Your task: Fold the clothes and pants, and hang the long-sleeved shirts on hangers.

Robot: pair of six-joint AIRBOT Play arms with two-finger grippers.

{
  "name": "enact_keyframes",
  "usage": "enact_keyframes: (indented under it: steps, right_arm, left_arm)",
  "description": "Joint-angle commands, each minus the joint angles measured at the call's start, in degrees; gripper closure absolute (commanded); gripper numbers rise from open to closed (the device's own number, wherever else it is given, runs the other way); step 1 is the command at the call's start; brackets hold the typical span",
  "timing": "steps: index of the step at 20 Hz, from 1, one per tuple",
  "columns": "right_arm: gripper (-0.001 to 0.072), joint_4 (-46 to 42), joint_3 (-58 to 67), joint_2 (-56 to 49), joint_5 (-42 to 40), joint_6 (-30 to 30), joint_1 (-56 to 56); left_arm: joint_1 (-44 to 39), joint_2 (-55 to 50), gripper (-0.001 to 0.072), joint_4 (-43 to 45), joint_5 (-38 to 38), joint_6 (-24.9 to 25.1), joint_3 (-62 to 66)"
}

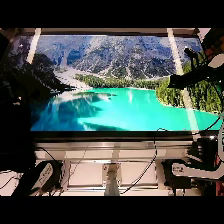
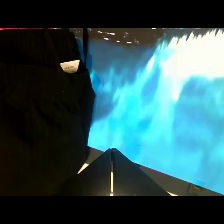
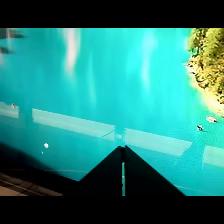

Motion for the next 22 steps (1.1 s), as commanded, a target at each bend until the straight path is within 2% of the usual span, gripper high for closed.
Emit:
enact_keyframes:
  steps: [1,6,11,14,16,17,18,19,20,22]
  right_arm:
    - [0.0697,-0.02,-0.02,0.02,0.0,0.02,-0.02]
    - [0.0698,-0.02,-0.02,0.02,0.0,0.0,-0.02]
    - [0.0698,-0.02,-0.02,0.02,0.0,0.02,-0.02]
    - [0.0697,-0.02,-0.02,0.02,0.0,0.0,-0.02]
    - [0.0697,-0.02,-0.02,0.02,0.0,0.0,-0.02]
    - [0.0698,-0.02,-0.02,0.02,0.0,0.0,-0.02]
    - [0.0697,-0.02,-0.02,0.02,0.0,0.0,-0.02]
    - [0.0697,-0.02,-0.02,0.02,0.0,0.0,-0.02]
    - [0.0697,-0.02,-0.02,0.02,0.0,0.0,-0.02]
    - [0.0697,-0.02,-0.02,0.02,-0.02,0.0,-0.02]
  left_arm:
    - [0.04,0.02,0.0702,0.02,0.04,0.0,-0.02]
    - [2.21,-1.07,0.0704,3.43,6.54,-1.86,-1.09]
    - [15.17,-10.32,0.0704,-0.81,8.31,-3.34,-1.07]
    - [19.21,-15.34,0.0703,-0.2,9.51,0.87,-1.07]
    - [20.94,-18.21,0.0702,0.81,11.85,1.09,-1.07]
    - [21.35,-19.37,0.0677,0.66,13.31,1.09,-1.07]
    - [21.35,-20.41,0.0481,0.74,15.23,1.16,-1.07]
    - [21.33,-21.18,0.0194,0.72,17.7,1.14,-1.07]
    - [21.33,-21.79,0.0108,0.72,20.83,1.16,-1.05]
    - [21.42,-22.32,0.011,0.74,25.57,1.14,-1.05]
